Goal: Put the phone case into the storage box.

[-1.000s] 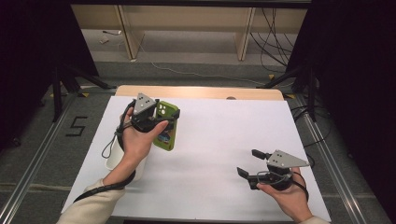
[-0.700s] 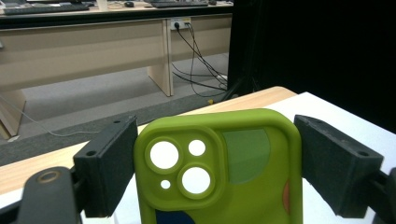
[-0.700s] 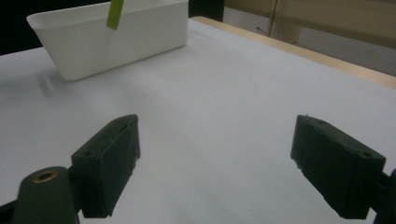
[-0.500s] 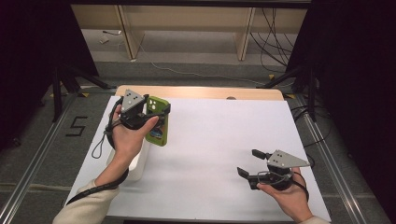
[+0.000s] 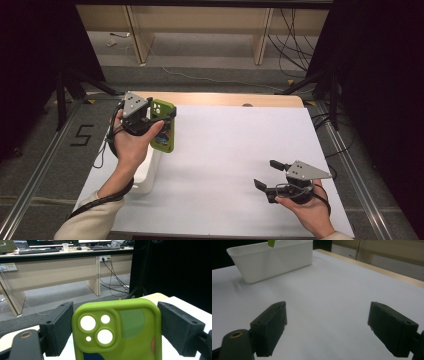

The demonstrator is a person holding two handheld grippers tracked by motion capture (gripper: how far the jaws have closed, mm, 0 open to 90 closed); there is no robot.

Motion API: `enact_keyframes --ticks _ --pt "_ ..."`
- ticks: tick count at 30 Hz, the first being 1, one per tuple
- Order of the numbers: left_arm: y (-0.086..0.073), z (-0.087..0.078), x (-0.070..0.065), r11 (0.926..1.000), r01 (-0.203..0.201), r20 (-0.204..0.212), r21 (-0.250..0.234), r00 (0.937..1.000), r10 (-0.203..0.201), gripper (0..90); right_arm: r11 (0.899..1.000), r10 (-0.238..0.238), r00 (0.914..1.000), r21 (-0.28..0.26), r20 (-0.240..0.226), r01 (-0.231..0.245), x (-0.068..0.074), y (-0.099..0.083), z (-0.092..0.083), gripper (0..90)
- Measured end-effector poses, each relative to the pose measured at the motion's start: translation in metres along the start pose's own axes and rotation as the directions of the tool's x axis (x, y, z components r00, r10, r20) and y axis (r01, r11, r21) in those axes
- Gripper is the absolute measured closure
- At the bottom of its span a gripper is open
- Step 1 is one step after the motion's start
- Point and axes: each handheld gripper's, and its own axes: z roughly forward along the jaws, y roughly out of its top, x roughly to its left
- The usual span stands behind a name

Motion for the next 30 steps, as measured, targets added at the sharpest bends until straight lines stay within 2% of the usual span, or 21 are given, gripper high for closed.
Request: enact_keyframes --ticks 30 --pt "0.007 -0.007 0.02 0.9996 0.012 -0.064 -0.027 0.9979 -0.013 16.1 1.0 0.001 1.0 0.0 -0.001 -0.001 0.0 0.0 0.0 16.5"
